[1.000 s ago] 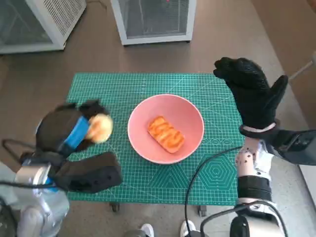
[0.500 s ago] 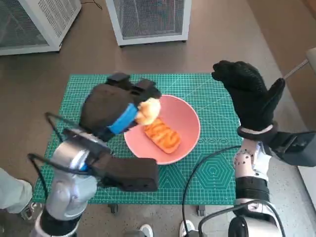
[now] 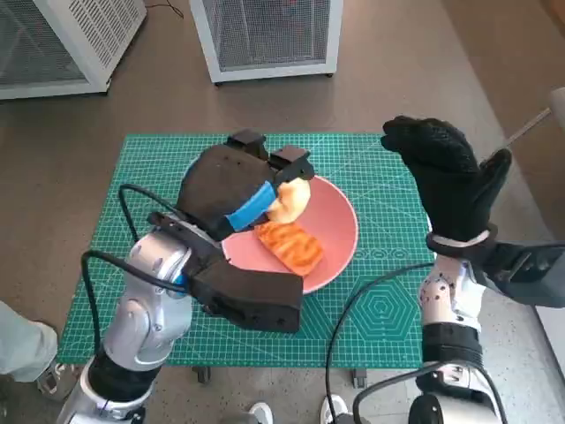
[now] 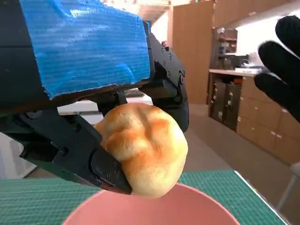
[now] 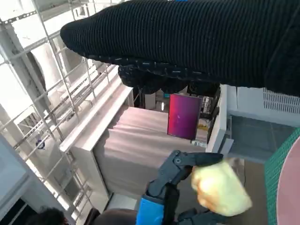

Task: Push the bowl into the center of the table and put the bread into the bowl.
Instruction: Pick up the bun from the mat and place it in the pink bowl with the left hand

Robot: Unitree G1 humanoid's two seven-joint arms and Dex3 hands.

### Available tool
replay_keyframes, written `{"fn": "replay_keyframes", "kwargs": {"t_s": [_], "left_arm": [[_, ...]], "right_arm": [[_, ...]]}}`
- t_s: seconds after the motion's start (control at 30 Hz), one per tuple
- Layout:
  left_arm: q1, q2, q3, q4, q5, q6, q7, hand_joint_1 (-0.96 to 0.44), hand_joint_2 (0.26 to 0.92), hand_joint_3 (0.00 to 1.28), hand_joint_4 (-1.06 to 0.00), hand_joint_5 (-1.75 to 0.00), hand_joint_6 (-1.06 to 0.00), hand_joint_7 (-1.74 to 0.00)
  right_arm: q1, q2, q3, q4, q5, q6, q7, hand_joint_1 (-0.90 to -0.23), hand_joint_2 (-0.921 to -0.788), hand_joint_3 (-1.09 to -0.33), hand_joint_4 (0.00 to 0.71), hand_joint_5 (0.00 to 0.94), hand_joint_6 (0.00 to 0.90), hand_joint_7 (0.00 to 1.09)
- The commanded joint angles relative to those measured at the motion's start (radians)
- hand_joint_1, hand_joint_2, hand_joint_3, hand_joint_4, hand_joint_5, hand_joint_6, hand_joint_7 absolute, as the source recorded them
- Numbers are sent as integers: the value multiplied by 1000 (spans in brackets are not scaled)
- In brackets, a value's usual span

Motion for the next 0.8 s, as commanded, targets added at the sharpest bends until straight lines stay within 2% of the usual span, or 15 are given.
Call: {"fn": "replay_keyframes", "kwargs": {"t_s": [0.03,0.07,0.1,0.13,0.17,0.2,0.23,0.3,0.4,0.53,0.7,0.8], "left_arm": [[-1,-19,-16,26,-1,21,1,3,912,76,-692,-1243,-657,-1051],[9,-25,-21,16,12,40,-15,3,915,95,-654,-1247,-629,-1119],[15,-28,-24,7,20,54,-25,-4,895,90,-603,-1104,-573,-1014],[21,-32,-29,-4,35,74,-43,-8,874,73,-581,-798,-542,-764],[25,-35,-33,-12,45,89,-56,-26,863,60,-552,-648,-524,-640],[27,-38,-39,-17,59,105,-70,-81,841,33,-487,-336,-497,-356],[28,-39,-43,-22,70,117,-81,-81,841,33,-487,-336,-497,-356],[27,-40,-55,-26,96,135,-100,-181,825,16,-404,-138,-454,-158],[28,-38,-64,-32,115,148,-119,-280,820,8,-340,-47,-421,-57],[29,-35,-53,-45,91,156,-148,-393,832,10,-245,-10,-376,-12],[43,-36,-11,-65,10,150,-146,-432,828,4,-190,-1,-336,-2],[63,-49,54,-86,-110,150,-139,-418,819,1,-164,0,-322,0]], "right_arm": [[35,4,2,-12,-5,10,-17,-427,-921,-503,593,11,718,11],[36,4,3,-13,-6,10,-20,-425,-921,-504,594,11,718,11],[37,4,3,-16,-6,10,-23,-424,-921,-504,595,11,718,11],[38,4,4,-17,-6,10,-25,-422,-921,-505,596,11,718,11],[38,4,4,-18,-7,10,-27,-421,-921,-505,596,11,718,11],[39,5,5,-19,-7,10,-30,-420,-921,-506,596,11,718,11],[40,5,6,-21,-8,10,-32,-420,-921,-506,596,11,718,11],[39,6,8,-21,-9,9,-37,-420,-921,-506,596,10,717,11],[39,7,10,-22,-12,8,-43,-421,-921,-507,596,9,716,11],[35,11,15,-19,-17,2,-54,-420,-921,-507,596,8,716,10],[33,16,22,-21,-22,-2,-67,-420,-921,-506,598,8,715,10],[31,16,25,-21,-24,-2,-73,-419,-921,-506,601,9,715,11]]}}
